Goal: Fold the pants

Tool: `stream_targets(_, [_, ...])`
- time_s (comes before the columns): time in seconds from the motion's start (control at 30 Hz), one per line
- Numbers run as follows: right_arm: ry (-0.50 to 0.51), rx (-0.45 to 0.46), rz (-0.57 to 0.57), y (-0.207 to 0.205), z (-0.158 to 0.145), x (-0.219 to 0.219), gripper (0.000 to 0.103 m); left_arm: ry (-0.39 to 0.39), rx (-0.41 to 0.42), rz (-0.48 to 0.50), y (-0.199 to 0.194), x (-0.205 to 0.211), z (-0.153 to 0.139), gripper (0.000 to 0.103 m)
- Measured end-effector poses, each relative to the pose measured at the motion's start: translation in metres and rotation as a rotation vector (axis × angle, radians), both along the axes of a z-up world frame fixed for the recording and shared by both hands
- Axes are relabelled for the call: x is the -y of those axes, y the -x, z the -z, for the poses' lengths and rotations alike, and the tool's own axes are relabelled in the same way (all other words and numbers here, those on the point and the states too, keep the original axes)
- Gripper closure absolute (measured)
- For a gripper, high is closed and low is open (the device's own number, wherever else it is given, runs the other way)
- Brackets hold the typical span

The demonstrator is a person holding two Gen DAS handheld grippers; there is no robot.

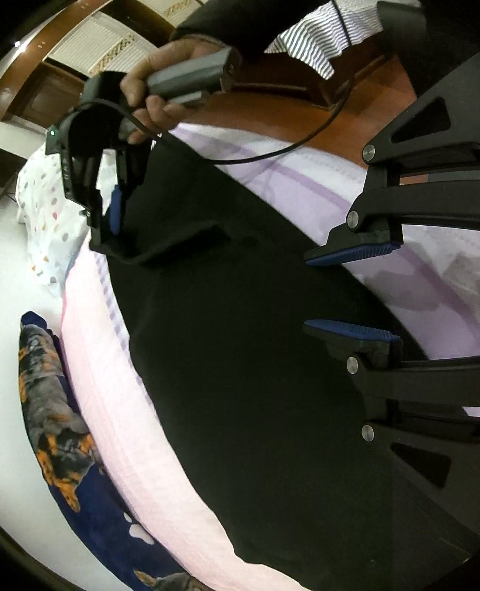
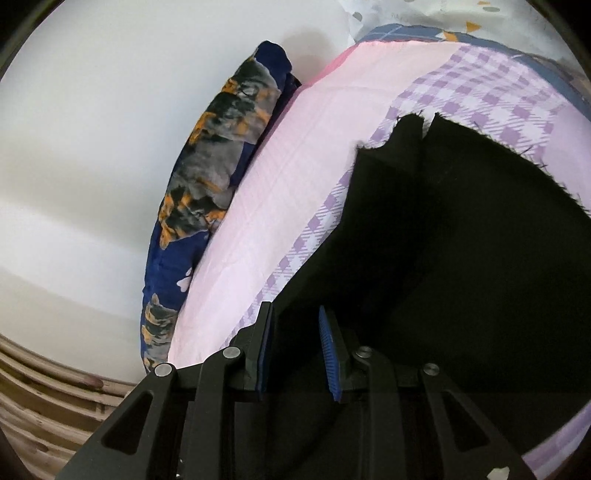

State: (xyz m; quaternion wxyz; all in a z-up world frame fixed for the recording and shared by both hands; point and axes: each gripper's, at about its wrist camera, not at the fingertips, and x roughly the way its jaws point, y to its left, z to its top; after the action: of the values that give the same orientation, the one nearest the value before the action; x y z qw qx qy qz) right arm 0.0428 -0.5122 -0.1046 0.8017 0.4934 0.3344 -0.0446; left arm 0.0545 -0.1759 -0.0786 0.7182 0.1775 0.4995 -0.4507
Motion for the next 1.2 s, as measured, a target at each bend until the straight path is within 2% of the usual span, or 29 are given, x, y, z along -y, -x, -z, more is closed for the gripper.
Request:
stream_targets(0.13, [-0.015,0.012,0.054,0.014,0.000,0.016,0.076,0.021,-0.026,-0.003,0.002,0.004,0.005,0.075])
stream_targets(0.2, [0.002,0.001,0.082,0.022,0.000,0.026,0.076,0.033,-0.021,0.013,0.004,0.006,0.007,0.083])
stream_targets(0.37, [0.006,-0.028,0.119,0.032,0.004,0.045,0.076,0.041,0.001,0.032,0.009,0.012,0.007,0.084])
stream_targets(0.63, [0.017,-0.054,0.136,0.015,0.006,0.056,0.077,0.056,-0.015,0.016,0.008,0.011,0.009,0.084])
stream_targets(0.67, [0.018,-0.056,0.142,0.013,0.006,0.058,0.079,0.057,-0.012,0.016,0.008,0.011,0.008,0.084])
stream_targets(0.73, [0.032,-0.059,0.147,0.010,0.005,0.059,0.097,0.057,-0.006,0.017,0.010,0.011,0.008,0.084])
stream_targets(0.87, [0.086,-0.052,0.151,0.015,-0.009,0.061,0.102,0.057,-0.001,0.017,0.010,0.011,0.009,0.085])
stream_targets(1.03, [0.125,-0.017,0.181,0.039,-0.032,0.067,0.102,0.060,0.004,0.014,0.011,0.010,0.008,0.086])
stream_targets(1.13, [0.123,-0.032,0.176,0.044,-0.028,0.070,0.097,0.061,0.006,0.011,0.012,0.010,0.008,0.086])
stream_targets(1.2, [0.065,-0.058,0.174,0.043,-0.016,0.072,0.093,0.063,0.001,0.006,0.011,0.010,0.008,0.086])
